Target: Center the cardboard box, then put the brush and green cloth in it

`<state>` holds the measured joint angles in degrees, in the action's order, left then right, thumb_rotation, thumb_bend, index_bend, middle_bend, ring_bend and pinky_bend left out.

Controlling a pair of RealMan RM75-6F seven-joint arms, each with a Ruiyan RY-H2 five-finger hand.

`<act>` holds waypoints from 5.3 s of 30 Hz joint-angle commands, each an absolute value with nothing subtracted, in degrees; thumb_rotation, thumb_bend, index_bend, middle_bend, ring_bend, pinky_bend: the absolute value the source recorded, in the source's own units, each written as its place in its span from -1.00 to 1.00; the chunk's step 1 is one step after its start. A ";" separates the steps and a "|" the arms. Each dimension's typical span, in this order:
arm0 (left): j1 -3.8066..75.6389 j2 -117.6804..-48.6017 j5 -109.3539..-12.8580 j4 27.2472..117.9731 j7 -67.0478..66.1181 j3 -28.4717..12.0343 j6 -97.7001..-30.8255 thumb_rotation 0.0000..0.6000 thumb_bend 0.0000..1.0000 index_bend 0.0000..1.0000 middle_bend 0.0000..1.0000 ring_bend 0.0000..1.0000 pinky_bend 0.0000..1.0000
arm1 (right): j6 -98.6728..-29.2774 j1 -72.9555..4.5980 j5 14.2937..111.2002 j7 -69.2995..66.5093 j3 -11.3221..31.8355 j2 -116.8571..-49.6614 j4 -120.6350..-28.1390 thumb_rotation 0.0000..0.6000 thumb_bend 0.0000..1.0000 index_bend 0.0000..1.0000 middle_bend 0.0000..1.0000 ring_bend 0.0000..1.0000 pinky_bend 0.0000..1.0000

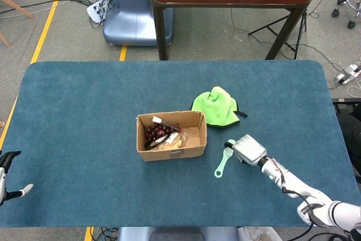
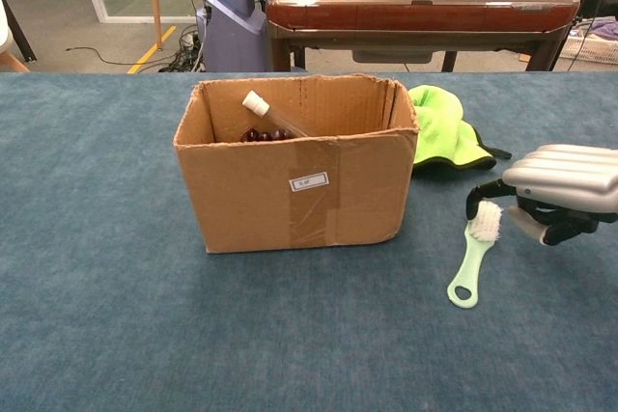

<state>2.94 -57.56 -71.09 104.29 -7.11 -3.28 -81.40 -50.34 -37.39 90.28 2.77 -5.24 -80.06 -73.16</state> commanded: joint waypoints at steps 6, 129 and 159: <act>3.00 -57.65 -71.04 104.35 -7.55 -3.27 -81.22 1.00 -0.78 -0.64 -0.67 -0.92 -0.69 | -52.31 -34.68 90.14 3.33 -7.01 -76.98 -75.78 1.00 1.00 -0.44 0.96 1.00 1.00; 1.55 -56.42 -70.45 104.15 -6.93 -3.48 -81.72 1.00 -0.78 -0.63 -0.67 -0.92 -0.62 | -50.00 -37.14 86.72 15.80 -3.26 -77.01 -85.07 1.00 -0.29 0.19 1.00 1.00 1.00; 1.80 -56.34 -70.13 104.19 -7.14 -3.42 -81.10 1.00 -0.78 -0.63 -0.67 -0.92 -0.60 | -62.06 -36.03 90.15 19.48 3.85 -65.73 -103.13 1.00 -0.29 0.20 1.00 1.00 1.00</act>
